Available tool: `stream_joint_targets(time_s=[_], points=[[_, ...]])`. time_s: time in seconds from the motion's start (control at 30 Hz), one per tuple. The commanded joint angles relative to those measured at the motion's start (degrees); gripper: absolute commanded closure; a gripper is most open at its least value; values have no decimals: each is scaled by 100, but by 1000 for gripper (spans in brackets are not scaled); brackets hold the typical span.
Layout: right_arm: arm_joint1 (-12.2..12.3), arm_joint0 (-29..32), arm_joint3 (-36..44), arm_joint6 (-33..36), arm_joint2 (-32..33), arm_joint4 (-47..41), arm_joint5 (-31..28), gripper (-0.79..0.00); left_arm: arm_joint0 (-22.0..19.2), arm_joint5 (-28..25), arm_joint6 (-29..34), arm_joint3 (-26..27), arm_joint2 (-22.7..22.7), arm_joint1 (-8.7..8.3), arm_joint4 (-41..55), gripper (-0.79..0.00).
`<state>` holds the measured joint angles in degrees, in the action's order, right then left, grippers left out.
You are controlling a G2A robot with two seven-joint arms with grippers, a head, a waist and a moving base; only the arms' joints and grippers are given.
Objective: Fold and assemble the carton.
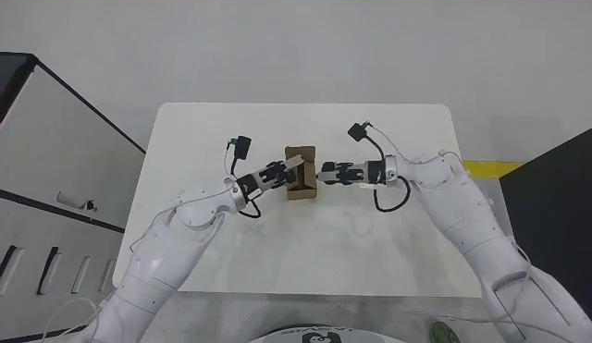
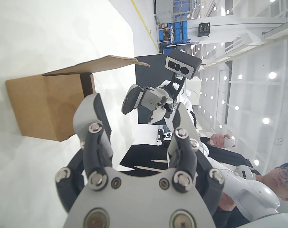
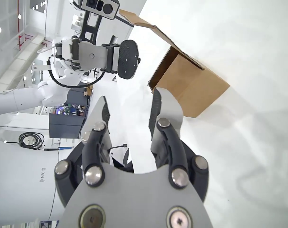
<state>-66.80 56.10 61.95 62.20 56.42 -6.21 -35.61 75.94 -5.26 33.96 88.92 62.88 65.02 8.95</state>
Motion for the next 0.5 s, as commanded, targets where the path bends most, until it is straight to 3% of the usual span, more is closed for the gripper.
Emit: stream_joint_targets(time_s=[0.0, 0.17, 0.47], points=[[22, 88, 8, -20, 140, -563, -150, -785, 64, -109, -6, 48, 15, -7, -64, -785], [96, 178, 99, 478, 387, -1482, -169, -785, 345, -657, 390, 513, 197, -71, -18, -785], [74, 173, 202, 213, 394, -1626, -57, -785, 423, -596, 380, 490, 178, -78, -121, -785]])
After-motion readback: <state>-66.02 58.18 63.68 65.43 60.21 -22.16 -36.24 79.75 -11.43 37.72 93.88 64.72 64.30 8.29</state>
